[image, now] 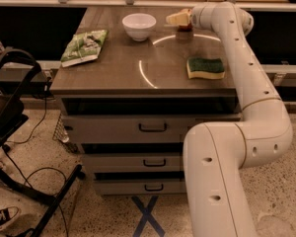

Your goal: Move apple near green jalapeno chip bag

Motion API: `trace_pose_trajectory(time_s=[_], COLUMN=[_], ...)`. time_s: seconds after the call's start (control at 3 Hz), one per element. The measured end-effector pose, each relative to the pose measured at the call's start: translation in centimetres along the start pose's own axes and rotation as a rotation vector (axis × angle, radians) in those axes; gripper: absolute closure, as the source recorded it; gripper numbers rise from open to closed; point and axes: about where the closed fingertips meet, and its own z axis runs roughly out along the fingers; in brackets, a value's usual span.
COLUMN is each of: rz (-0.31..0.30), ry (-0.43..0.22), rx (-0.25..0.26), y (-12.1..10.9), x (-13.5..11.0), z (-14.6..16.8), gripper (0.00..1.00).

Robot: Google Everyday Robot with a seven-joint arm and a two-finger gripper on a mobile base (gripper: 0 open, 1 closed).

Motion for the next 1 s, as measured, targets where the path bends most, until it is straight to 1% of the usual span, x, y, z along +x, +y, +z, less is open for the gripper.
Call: trace_pose_trajectory(time_s=[0.33,0.67,1.0], rz=[0.02,0.051,0.064], ry=[0.005,0.022,0.022], rx=[-0.007,-0.027,-0.042], y=[0.3,1.2,2.1], x=[0.9,2.4,2.8], z=[0.6,1.5,2.2], gripper=[0.0,0.02,0.25])
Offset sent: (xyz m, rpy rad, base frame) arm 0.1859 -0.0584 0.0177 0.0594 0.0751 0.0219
